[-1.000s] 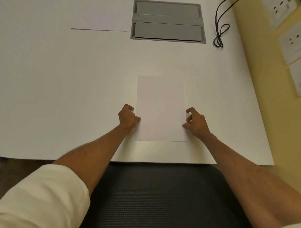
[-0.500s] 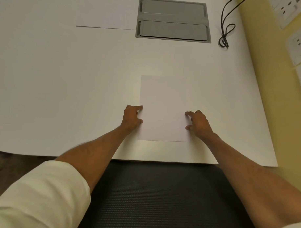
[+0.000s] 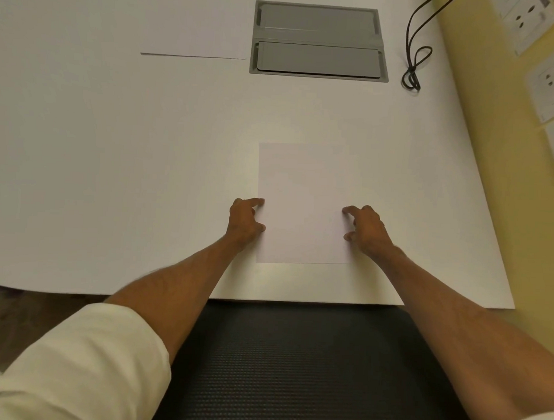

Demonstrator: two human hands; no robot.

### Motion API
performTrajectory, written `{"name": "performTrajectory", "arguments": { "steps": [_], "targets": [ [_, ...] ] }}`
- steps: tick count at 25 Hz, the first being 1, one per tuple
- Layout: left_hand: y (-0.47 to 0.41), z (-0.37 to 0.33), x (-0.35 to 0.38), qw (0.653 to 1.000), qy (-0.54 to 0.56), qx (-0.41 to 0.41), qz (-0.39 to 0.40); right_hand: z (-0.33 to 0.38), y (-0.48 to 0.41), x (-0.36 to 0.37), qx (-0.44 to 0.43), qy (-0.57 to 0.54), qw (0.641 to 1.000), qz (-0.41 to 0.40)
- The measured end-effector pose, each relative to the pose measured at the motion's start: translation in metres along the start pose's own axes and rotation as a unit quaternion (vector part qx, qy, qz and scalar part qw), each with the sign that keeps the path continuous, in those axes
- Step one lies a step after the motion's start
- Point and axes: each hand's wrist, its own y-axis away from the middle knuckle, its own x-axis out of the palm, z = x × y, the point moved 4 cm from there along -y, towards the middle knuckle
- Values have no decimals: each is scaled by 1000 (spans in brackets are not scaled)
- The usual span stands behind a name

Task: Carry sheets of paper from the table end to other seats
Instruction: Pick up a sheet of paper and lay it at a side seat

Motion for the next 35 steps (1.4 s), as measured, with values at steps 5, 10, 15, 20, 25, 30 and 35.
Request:
{"name": "performTrajectory", "arguments": {
  "steps": [5, 10, 15, 20, 25, 30, 35],
  "targets": [
    [0, 3, -3, 1000, 1, 10, -8, 0, 2, -1, -1, -12, 1000, 6],
    [3, 1, -8, 999, -2, 27, -36, 4, 11, -11, -3, -10, 1000, 12],
    [12, -25, -28, 987, -72, 130, -66, 31, 27, -46, -26, -1, 999, -44],
    [25, -78, -56, 949, -230, 201, -77, 86, 53, -92, -57, 11, 994, -95],
    [56, -118, -128, 905, -339, 230, -111, 148, 86, -129, -116, 36, 984, -132],
    [105, -124, -202, 892, -378, 208, -136, 229, 120, -142, -201, 73, 965, -153],
    [143, -100, -266, 894, -379, 170, -168, 327, 152, -142, -283, 116, 933, -191]
  ]
}}
